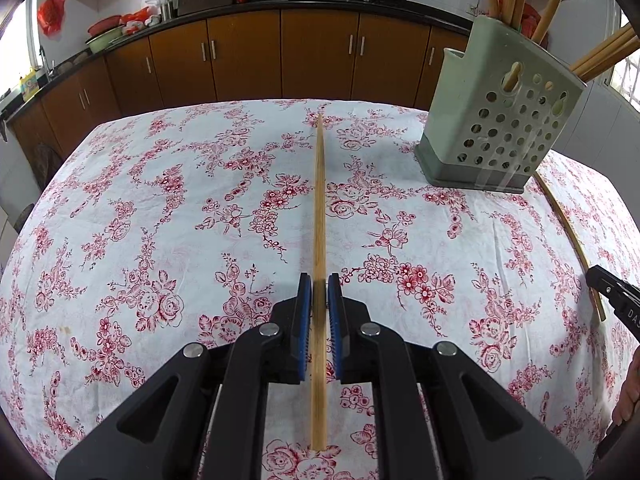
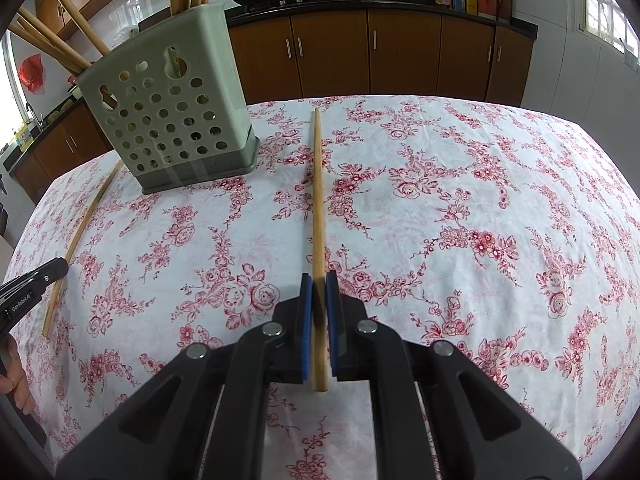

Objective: Organize utensils
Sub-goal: 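Lower the left tool and grasp a chopstick while the right tool grasps the last one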

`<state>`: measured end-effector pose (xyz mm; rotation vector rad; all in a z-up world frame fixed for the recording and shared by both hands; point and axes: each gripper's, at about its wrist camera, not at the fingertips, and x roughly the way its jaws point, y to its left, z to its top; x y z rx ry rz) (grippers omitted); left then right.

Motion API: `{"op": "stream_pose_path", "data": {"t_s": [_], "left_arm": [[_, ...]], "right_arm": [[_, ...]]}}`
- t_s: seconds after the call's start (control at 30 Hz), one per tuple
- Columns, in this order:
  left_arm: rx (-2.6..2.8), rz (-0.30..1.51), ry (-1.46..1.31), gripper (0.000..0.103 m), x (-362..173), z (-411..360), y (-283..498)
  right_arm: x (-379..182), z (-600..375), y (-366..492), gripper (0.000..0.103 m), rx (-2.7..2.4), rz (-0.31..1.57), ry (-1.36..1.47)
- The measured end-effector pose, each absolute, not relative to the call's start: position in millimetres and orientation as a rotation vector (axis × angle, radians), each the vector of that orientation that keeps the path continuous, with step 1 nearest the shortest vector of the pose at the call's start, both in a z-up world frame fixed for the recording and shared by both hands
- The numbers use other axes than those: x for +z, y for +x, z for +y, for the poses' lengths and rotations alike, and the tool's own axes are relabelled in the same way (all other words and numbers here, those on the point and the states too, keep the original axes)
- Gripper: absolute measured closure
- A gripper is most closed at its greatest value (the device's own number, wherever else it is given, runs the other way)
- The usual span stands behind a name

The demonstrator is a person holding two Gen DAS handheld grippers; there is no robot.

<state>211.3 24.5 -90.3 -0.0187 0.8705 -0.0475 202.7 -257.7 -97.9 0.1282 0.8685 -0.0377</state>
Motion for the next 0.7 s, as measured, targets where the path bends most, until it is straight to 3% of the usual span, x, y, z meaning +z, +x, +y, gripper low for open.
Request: {"op": "stream_pose_path", "data": {"t_s": [0.7], "left_arm": [[-0.047,0.871,-0.018,0.093,-90.4,24.4,211.7]], "right_arm": [[-97.7,-256.4,202.7,0.095,-0.039,0.870,0.123]]}}
